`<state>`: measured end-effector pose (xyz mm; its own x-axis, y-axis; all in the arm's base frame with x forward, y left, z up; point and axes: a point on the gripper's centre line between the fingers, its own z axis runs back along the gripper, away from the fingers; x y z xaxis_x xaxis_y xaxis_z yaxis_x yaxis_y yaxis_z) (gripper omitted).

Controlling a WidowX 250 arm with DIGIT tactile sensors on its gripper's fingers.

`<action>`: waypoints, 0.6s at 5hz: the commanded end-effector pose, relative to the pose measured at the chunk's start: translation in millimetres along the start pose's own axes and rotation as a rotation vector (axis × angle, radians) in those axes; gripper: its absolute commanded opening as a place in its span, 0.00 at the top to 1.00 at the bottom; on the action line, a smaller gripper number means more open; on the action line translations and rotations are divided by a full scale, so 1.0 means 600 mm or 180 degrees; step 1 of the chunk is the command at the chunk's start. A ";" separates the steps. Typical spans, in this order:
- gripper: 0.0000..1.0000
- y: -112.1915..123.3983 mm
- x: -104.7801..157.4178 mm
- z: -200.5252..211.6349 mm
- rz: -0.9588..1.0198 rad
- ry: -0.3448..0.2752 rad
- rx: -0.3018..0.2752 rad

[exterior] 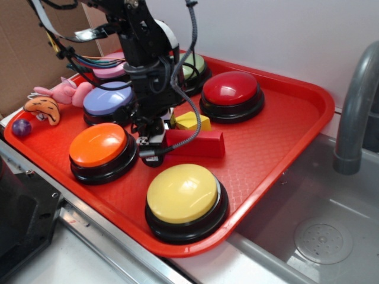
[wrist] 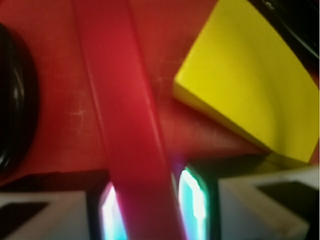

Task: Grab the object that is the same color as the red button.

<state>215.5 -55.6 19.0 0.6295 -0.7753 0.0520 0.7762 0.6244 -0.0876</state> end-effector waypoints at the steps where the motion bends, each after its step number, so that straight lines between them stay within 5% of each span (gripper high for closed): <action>1: 1.00 -0.020 0.037 0.068 0.0032 -0.0293 0.0207; 2: 1.00 -0.012 0.037 0.118 0.0580 -0.0474 -0.0107; 3: 1.00 0.005 0.012 0.156 0.1401 -0.0165 -0.0054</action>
<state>214.0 -43.9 96.0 0.9058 -0.4234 -0.0125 0.4159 0.8947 -0.1630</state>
